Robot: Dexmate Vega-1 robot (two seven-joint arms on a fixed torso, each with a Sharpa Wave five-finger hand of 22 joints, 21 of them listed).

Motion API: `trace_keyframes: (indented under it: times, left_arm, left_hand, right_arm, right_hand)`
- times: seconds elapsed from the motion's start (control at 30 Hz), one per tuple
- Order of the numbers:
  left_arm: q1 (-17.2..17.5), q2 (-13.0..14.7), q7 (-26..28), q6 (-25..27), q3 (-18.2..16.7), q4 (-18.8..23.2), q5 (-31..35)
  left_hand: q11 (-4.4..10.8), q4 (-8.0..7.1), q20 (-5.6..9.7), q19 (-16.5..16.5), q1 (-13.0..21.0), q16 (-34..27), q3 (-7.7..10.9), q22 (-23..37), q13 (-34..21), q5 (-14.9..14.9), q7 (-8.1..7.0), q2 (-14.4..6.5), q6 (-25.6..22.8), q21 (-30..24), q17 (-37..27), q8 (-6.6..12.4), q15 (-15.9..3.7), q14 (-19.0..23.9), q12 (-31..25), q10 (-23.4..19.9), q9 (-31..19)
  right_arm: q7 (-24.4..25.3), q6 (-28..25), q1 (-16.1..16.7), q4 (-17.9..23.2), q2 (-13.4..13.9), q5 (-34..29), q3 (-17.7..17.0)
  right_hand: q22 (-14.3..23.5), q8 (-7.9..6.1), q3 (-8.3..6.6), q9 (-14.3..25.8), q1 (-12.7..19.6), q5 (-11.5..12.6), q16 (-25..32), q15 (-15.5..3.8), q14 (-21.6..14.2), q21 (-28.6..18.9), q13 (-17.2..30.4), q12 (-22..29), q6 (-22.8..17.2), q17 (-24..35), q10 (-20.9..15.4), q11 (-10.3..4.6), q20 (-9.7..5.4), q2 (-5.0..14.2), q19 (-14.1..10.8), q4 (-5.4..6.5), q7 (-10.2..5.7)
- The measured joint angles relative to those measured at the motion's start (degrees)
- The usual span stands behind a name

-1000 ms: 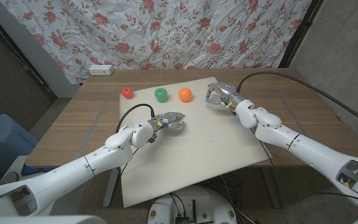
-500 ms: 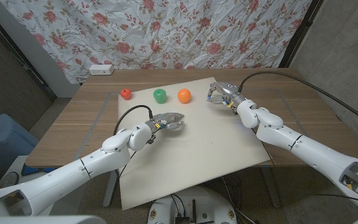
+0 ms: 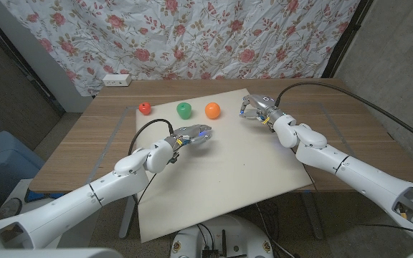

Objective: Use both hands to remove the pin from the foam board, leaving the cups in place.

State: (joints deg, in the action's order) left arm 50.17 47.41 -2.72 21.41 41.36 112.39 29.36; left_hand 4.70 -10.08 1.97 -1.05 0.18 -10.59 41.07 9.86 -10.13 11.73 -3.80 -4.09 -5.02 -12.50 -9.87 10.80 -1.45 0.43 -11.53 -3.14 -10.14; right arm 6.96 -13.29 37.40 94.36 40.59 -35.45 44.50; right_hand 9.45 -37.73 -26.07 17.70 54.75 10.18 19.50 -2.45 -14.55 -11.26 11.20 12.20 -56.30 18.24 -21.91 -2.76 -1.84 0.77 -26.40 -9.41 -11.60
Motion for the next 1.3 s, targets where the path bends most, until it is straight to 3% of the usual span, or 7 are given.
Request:
trace_keyframes:
  times: [0.43, 1.3]
  left_arm:
    - [2.3, 0.5, 2.7, -1.1, -3.2, 0.8, -2.6]
    - [8.2, -1.7, 15.2, -7.0, -10.5, -0.6, -16.5]
  left_hand:
    - [0.32, 0.0, 0.08, -0.5, 0.0, 0.0, -0.01, -0.3, 0.0, 0.0, 0.01, 0.0, -0.6, 0.0, 0.0, 0.0, -0.3, 0.3, 0.0, -0.7, 0.0]
    - [0.63, 0.23, 0.08, -2.0, 0.0, 0.0, 0.22, -0.3, 0.0, -0.3, 0.0, 0.0, -1.2, 0.0, 0.0, 0.01, -0.5, 0.9, 0.0, -1.0, 0.0]
  right_arm:
    - [-1.4, -2.7, 0.1, 1.2, 0.3, -2.4, 0.4]
    - [-6.8, -7.6, -0.4, 5.1, 1.7, -11.2, 3.0]
  right_hand:
    - [0.0, 0.03, 0.0, 0.0, 0.0, 0.0, 0.0, 0.0, 0.0, 0.0, 0.1, 0.0, 0.0, 0.3, -0.2, -0.21, 0.0, -0.01, 0.0, 0.0, 0.0]
    - [0.3, 0.2, 0.47, -0.3, 0.0, 0.2, 0.2, 0.0, 0.0, 0.0, 0.1, 0.0, 0.0, 0.5, -0.9, -0.3, 0.22, -0.01, 0.2, 0.01, 0.0]
